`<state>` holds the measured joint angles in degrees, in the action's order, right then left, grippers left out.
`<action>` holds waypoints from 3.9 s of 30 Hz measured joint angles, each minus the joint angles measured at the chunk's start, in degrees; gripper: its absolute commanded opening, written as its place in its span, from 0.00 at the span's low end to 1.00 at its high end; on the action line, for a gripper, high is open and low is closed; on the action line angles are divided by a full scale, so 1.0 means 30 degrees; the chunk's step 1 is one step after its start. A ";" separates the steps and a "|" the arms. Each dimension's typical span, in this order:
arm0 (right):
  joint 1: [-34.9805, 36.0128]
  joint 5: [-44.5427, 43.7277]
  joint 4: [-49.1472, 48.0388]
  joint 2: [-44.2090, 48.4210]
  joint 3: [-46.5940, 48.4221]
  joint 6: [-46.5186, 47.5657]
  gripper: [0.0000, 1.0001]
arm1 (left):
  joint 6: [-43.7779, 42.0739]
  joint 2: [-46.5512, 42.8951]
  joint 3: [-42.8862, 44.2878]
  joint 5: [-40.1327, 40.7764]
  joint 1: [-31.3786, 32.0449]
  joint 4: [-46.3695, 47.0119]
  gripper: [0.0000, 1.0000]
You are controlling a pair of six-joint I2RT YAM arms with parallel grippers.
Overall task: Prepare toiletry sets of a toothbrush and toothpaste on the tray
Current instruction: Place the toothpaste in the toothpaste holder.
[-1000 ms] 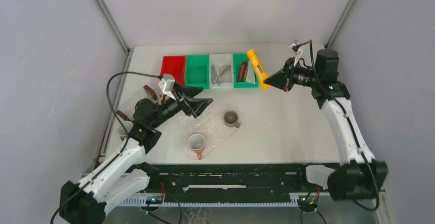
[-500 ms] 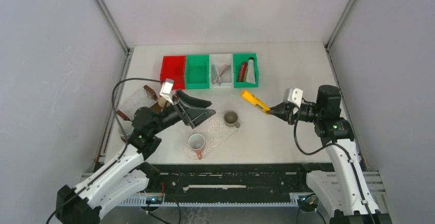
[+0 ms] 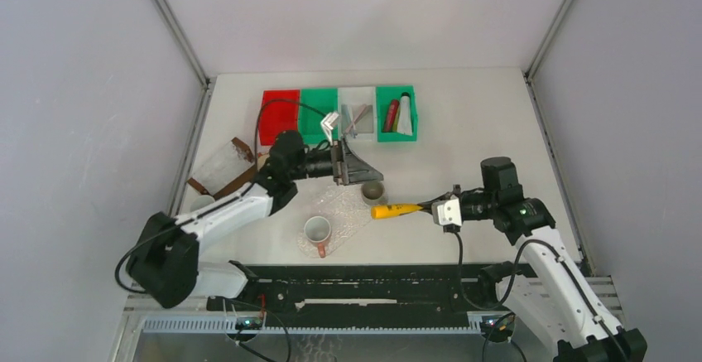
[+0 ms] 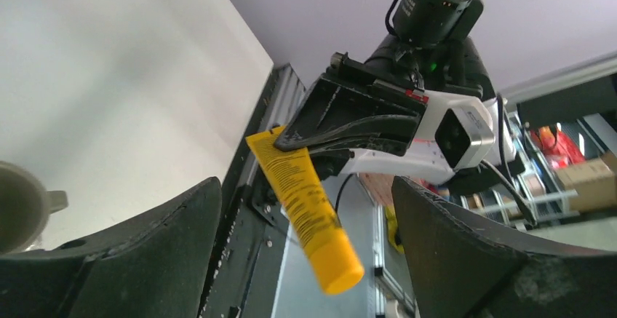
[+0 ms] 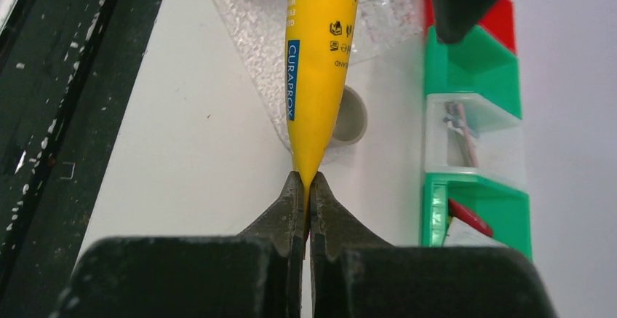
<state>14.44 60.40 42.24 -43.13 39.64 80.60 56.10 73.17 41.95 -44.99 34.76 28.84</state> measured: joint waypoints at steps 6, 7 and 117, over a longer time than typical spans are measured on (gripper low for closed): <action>0.1610 -0.2076 -0.0146 -0.0648 -0.0627 0.1246 0.00 | -0.0627 0.3621 0.2011 -0.1843 0.1596 -0.1537 0.84; 0.1778 -0.2390 -0.0248 -0.0758 -0.0627 0.1282 0.00 | -0.1217 0.4146 0.2470 -0.2004 0.1851 -0.2616 0.84; -0.0080 -0.1683 -2.1857 -0.3395 -0.3213 -4.0253 0.00 | -1.8615 0.1887 0.1341 2.8356 1.4112 -0.1625 0.62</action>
<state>14.20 55.35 -23.33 -53.32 30.00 -40.16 0.25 78.83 45.98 40.07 77.10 23.97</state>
